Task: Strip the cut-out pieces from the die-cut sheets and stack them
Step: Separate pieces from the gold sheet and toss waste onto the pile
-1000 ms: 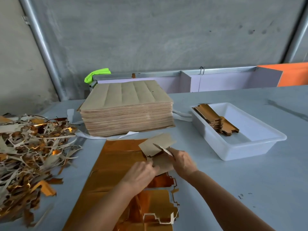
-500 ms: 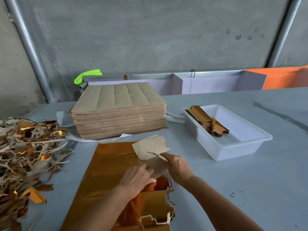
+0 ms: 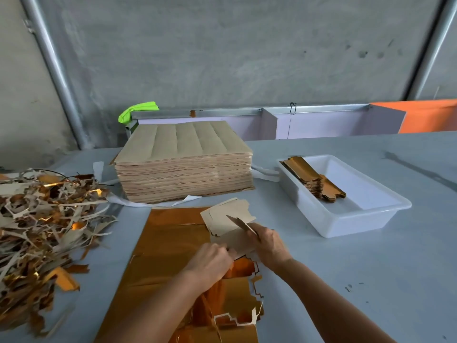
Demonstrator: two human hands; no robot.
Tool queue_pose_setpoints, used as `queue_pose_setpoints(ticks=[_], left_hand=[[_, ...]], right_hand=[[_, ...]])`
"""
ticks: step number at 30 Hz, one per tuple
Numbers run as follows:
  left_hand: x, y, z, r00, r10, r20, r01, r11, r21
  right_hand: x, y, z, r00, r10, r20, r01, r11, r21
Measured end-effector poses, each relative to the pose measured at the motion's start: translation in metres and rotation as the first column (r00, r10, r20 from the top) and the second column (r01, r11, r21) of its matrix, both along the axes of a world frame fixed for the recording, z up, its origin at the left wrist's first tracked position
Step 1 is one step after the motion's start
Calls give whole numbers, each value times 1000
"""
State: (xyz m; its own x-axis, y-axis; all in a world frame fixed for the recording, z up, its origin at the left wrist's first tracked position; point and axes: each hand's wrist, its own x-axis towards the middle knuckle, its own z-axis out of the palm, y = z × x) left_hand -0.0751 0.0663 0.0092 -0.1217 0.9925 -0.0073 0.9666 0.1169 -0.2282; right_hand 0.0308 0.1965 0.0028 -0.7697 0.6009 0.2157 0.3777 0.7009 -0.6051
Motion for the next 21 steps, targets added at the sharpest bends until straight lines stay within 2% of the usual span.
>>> queue_pose_setpoints(ticks=[6, 9, 10, 13, 14, 18, 21], left_hand=[[2, 5, 6, 999, -24, -33, 24, 1000, -8], [-2, 8, 19, 999, -19, 50, 16, 998, 60], [-4, 7, 25, 996, -29, 84, 21, 995, 98], [-11, 0, 40, 987, -148, 61, 132, 967, 218], [-14, -3, 44, 977, -182, 108, 148, 952, 267], [-21, -6, 49, 946, -225, 231, 127, 918, 375], [-17, -1, 49, 921, -238, 308, 81, 891, 447]], right_hand=[[5, 2, 4, 1000, -8, -28, 8, 1000, 4], [4, 3, 14, 999, 26, -20, -23, 993, 119], [4, 3, 18, 998, 60, -22, -56, 983, 177], [3, 0, 26, 973, 230, -12, -217, 934, 285], [4, -2, 27, 963, 270, -16, -257, 930, 264], [16, -15, 30, 941, 328, -82, -328, 945, 16], [17, -18, 24, 962, 269, -47, -263, 959, 105]])
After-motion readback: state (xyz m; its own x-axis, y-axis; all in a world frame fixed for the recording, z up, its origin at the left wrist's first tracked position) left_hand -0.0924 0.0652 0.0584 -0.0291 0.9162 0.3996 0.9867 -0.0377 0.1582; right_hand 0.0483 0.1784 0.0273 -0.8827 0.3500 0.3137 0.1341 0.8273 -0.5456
